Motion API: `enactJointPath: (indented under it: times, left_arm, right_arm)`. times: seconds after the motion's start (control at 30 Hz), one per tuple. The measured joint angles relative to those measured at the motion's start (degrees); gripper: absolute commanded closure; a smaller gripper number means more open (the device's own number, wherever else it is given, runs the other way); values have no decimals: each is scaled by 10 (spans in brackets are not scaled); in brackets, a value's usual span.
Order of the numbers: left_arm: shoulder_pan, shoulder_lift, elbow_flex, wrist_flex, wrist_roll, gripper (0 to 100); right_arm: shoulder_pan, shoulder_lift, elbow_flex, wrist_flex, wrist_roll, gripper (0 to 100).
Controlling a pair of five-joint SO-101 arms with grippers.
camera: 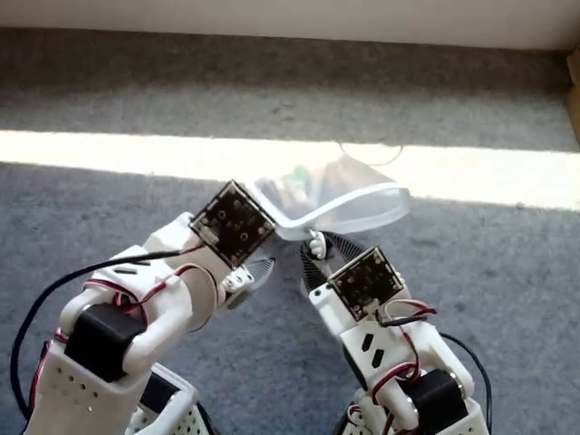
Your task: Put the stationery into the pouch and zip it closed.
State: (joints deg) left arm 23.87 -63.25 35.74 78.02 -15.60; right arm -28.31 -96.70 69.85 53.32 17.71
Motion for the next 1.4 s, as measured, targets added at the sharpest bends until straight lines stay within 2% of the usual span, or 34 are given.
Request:
enactJointPath:
  times: [0.23, 0.5, 0.73, 1.23, 1.4]
  left_arm:
    - [46, -1, 10, -15, -33, 768]
    - [44, 1, 114, -153, -71, 772]
    - [45, 1, 170, -250, -72, 773]
    - [75, 1, 239, -353, -56, 845]
    - [75, 0, 282, -418, -55, 850]
  right_arm:
    - [3, 0, 0, 0, 0, 995]
    - [3, 0, 0, 0, 0, 995]
    - [3, 0, 0, 0, 0, 995]
    - [7, 0, 0, 0, 1, 995]
    - [7, 0, 0, 0, 1, 995]
